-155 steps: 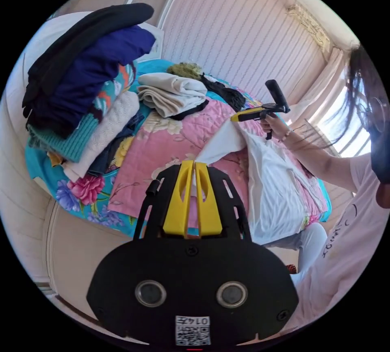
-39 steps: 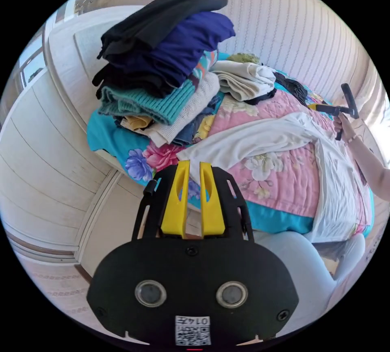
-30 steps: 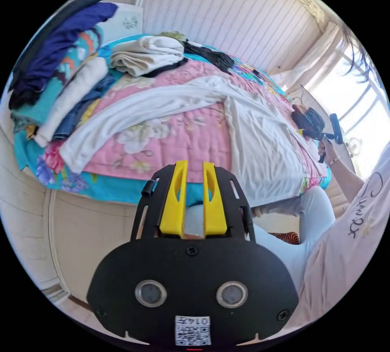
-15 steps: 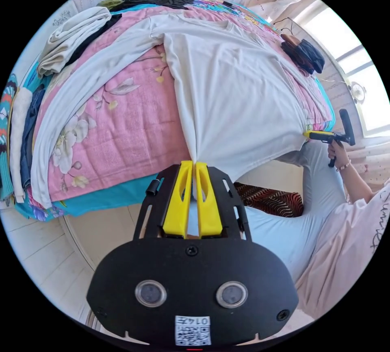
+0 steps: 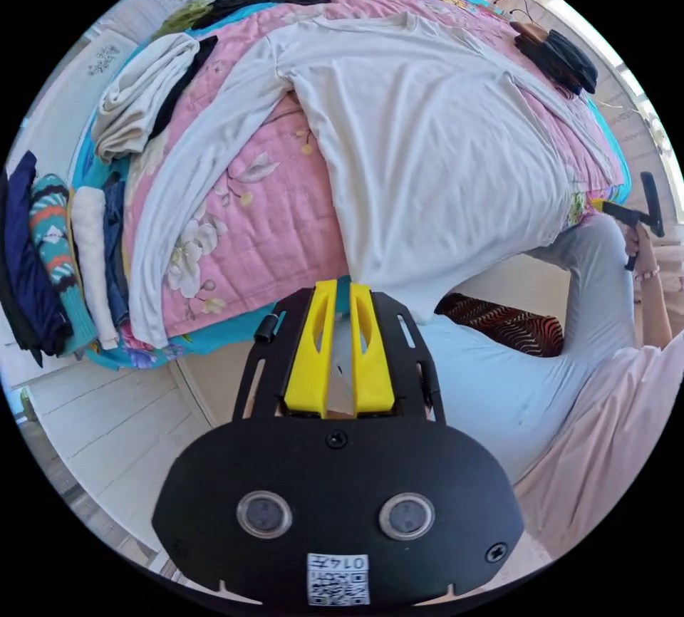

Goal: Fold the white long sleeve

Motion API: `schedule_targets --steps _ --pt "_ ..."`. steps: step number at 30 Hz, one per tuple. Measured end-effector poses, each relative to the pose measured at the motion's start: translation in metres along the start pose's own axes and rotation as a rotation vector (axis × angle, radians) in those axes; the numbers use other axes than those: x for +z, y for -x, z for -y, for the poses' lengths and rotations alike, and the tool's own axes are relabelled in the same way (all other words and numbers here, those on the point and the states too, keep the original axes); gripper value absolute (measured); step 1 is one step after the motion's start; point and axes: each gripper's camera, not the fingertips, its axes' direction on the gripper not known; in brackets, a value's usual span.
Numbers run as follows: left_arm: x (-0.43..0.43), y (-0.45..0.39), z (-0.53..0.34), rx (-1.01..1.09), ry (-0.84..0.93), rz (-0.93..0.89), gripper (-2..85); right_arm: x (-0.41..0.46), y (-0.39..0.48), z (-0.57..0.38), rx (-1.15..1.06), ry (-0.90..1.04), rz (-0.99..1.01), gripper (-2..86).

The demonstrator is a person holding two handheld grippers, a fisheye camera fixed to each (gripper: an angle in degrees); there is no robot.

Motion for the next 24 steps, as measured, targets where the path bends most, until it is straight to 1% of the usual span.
schedule_targets --steps 1,2,3,4,5,6,7,8,9,10,11,12,14,15,17,19,21,23,24 --pt "-0.014 -0.017 0.014 0.039 -0.041 0.041 2.9 -0.025 -0.019 -0.014 0.027 -0.14 -0.047 6.9" --pt "-0.03 -0.036 0.031 0.082 -0.097 0.057 2.5 -0.037 -0.029 -0.021 0.049 -0.22 -0.083 7.2" --pt "-0.037 -0.048 0.04 0.105 -0.134 0.057 2.4 -0.062 -0.052 -0.038 0.109 -0.379 -0.167 7.4" --pt "-0.052 -0.072 0.061 0.155 -0.219 0.038 2.0 -0.083 -0.076 -0.055 0.18 -0.528 -0.245 7.7" --pt "-0.065 -0.1 0.084 0.207 -0.3 0.001 1.8 -0.091 -0.088 -0.063 0.215 -0.597 -0.282 7.9" --pt "-0.069 -0.115 0.096 0.241 -0.332 -0.022 1.8 -0.105 -0.113 -0.078 0.298 -0.714 -0.345 8.6" --pt "-0.074 -0.148 0.123 0.313 -0.376 -0.074 2.2 -0.115 -0.137 -0.09 0.388 -0.805 -0.383 9.6" --pt "-0.075 -0.183 0.151 0.386 -0.403 -0.128 2.8 -0.118 -0.149 -0.095 0.422 -0.844 -0.396 9.8" --pt "-0.074 -0.201 0.165 0.426 -0.409 -0.155 3.3 -0.12 -0.172 -0.104 0.496 -0.905 -0.402 10.2" --pt "-0.07 -0.239 0.195 0.496 -0.406 -0.208 4.2 -0.118 -0.195 -0.11 0.544 -0.936 -0.377 10.3" --pt "-0.066 -0.28 0.224 0.564 -0.405 -0.239 4.8 -0.116 -0.205 -0.112 0.562 -0.938 -0.358 10.4" --pt "-0.065 -0.301 0.237 0.599 -0.409 -0.244 5.1 -0.109 -0.222 -0.113 0.578 -0.913 -0.329 10.7" --pt "-0.053 -0.386 0.285 0.72 -0.436 -0.213 5.6 -0.095 -0.239 -0.113 0.559 -0.832 -0.356 10.8" --pt "-0.05 -0.406 0.296 0.744 -0.436 -0.21 5.7 -0.089 -0.245 -0.115 0.543 -0.81 -0.387 10.5" --pt "-0.032 -0.479 0.336 0.811 -0.425 -0.225 5.9 -0.091 -0.251 -0.117 0.49 -0.808 -0.351 9.5" --pt "-0.018 -0.527 0.362 0.836 -0.418 -0.226 5.9 -0.085 -0.257 -0.113 0.459 -0.772 -0.323 8.5" --pt "0.001 -0.569 0.385 0.852 -0.386 -0.2 6.0 -0.082 -0.262 -0.108 0.465 -0.732 -0.351 8.0" --pt "0.031 -0.616 0.408 0.877 -0.287 -0.159 6.3 -0.081 -0.265 -0.106 0.461 -0.707 -0.384 7.1" --pt "0.039 -0.626 0.412 0.885 -0.26 -0.139 6.4 -0.081 -0.268 -0.107 0.457 -0.703 -0.395 6.0"
